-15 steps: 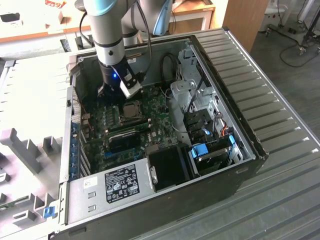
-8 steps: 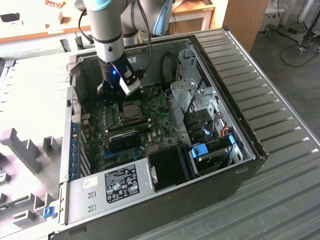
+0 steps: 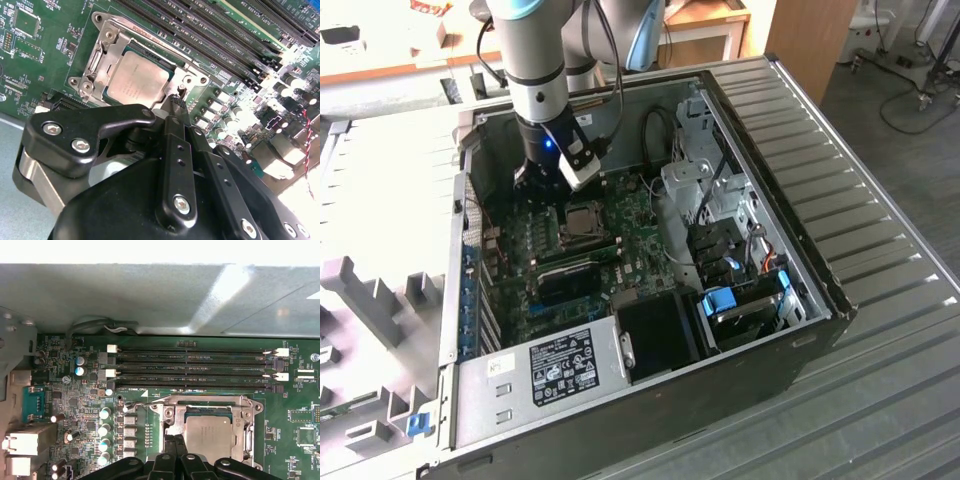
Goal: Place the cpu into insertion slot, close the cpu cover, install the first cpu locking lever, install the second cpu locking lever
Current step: 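Close the cpu cover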
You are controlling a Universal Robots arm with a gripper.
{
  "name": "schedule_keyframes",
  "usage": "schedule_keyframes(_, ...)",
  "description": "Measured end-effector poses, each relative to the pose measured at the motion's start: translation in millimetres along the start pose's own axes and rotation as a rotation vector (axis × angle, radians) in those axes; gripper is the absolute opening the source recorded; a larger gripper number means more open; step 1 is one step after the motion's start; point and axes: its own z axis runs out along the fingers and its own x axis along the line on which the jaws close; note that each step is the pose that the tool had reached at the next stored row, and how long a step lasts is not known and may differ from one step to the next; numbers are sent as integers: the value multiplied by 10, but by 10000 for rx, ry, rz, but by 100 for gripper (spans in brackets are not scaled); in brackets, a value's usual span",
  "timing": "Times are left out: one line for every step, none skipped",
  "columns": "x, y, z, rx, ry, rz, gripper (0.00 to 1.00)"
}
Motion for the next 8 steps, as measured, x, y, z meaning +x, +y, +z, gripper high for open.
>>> schedule_keyframes(0,0,-2,0,0,0,10)
schedule_keyframes(0,0,-4,0,0,0,10)
schedule_keyframes(0,0,-5,0,0,0,10)
schedule_keyframes(0,0,-6,1,1,0,10)
schedule_keyframes(0,0,-8,2,2,0,10)
schedule_keyframes(0,0,-11,3,2,0,10)
schedule_keyframes(0,0,-15,3,2,0,10)
schedule_keyframes(0,0,-18,1,1,0,10)
